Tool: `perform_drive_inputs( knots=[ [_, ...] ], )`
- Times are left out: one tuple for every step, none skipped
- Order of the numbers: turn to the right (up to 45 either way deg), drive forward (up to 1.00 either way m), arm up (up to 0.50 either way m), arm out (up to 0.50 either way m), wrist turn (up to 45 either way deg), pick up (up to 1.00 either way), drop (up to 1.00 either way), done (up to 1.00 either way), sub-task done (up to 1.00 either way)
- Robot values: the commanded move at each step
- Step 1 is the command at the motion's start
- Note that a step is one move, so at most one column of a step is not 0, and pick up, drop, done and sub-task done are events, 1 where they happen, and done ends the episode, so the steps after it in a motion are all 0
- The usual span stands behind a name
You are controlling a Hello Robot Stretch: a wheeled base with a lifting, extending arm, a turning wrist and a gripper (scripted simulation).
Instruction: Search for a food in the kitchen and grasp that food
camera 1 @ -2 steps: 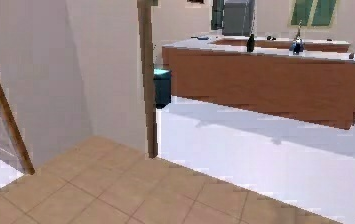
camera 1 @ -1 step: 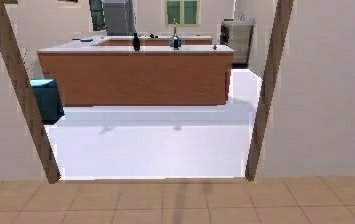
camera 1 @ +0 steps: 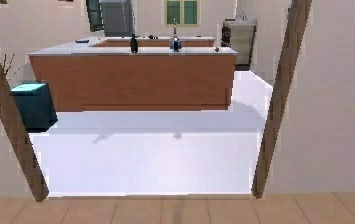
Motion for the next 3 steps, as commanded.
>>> perform_drive_inputs(
  knots=[
    [3.0,0.00,0.00,0.00,0.0,0.00,0.00,0.00,0.00],
    [0.0,1.00,0.00,0.00,0.0,0.00,0.00,0.00,0.00],
    [6.0,0.00,0.00,0.00,0.0,0.00,0.00,0.00,0.00]
  ],
)
